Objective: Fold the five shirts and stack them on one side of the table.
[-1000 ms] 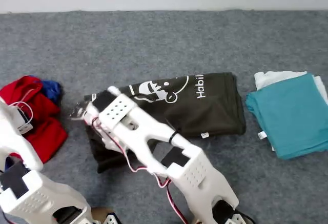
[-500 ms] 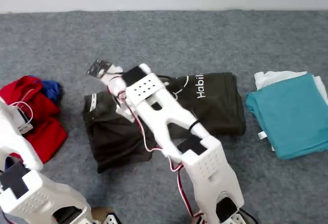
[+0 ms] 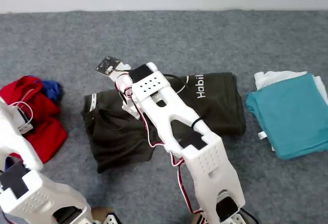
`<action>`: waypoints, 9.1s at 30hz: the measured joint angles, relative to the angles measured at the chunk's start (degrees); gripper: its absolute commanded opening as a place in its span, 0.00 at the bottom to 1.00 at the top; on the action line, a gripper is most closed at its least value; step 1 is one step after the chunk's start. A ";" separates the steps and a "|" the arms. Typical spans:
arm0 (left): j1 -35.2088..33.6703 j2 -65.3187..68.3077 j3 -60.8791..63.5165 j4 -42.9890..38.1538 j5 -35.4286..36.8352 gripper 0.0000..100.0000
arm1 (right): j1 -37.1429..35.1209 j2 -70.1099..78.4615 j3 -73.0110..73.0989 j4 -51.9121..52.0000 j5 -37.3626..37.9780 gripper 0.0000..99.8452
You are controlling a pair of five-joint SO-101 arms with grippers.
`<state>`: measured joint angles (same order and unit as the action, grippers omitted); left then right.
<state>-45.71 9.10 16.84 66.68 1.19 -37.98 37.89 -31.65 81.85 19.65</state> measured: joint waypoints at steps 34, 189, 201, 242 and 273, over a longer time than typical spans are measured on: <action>0.00 0.00 0.00 0.00 0.00 0.12 | -3.52 3.78 0.00 3.78 -1.14 0.18; 5.71 0.00 -15.65 22.86 0.00 0.12 | 41.23 29.36 -44.40 -1.93 -4.40 0.03; 5.71 0.00 -14.51 22.59 0.00 0.12 | 41.32 31.82 -46.68 6.77 -4.40 0.26; -9.32 -14.86 -20.66 25.49 0.00 0.12 | -29.63 -23.91 36.40 -4.31 -5.19 0.13; -12.31 -15.56 -20.66 22.68 0.00 0.12 | -25.49 -11.34 27.43 -10.20 -3.78 0.13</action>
<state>-58.02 -6.46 -3.82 89.36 1.19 -63.47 26.55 -4.22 71.65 15.87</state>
